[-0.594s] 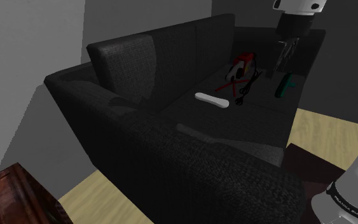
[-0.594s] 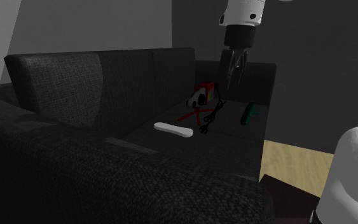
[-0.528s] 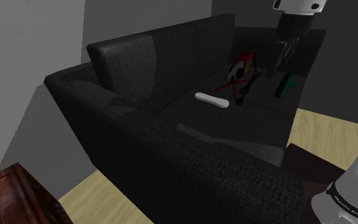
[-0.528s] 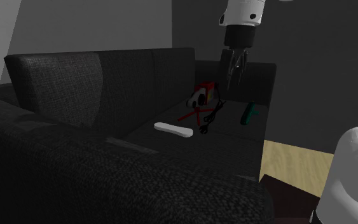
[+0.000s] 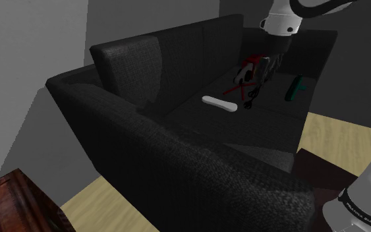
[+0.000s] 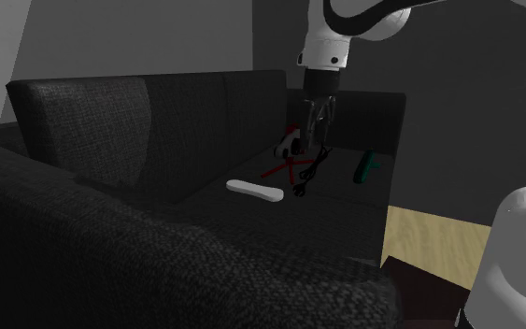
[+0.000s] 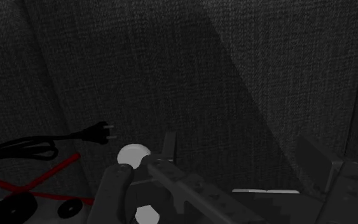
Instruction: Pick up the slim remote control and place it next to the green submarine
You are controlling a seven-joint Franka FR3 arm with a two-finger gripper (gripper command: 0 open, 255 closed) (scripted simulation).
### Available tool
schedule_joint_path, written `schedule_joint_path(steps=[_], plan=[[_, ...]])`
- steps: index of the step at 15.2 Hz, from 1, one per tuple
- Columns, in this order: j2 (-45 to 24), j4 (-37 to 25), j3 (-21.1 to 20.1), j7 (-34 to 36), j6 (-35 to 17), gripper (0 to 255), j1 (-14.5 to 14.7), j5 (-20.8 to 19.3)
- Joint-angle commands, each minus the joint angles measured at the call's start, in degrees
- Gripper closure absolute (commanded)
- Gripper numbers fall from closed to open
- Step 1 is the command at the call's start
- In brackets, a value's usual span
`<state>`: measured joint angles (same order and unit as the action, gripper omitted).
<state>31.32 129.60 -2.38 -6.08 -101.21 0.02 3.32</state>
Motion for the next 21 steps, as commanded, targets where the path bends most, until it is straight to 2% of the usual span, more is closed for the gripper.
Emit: schedule_joint_path(steps=[1,11,21], plan=[[-4.2,-1.3,0.3,-0.9,-2.7,0,-0.3,-0.5],[-24.2,-9.9,2.1,-5.2,-13.2,0,-1.6,-2.7],[-45.9,-26.1,3.3,-8.7,-17.7,0,-2.9,-4.1]])
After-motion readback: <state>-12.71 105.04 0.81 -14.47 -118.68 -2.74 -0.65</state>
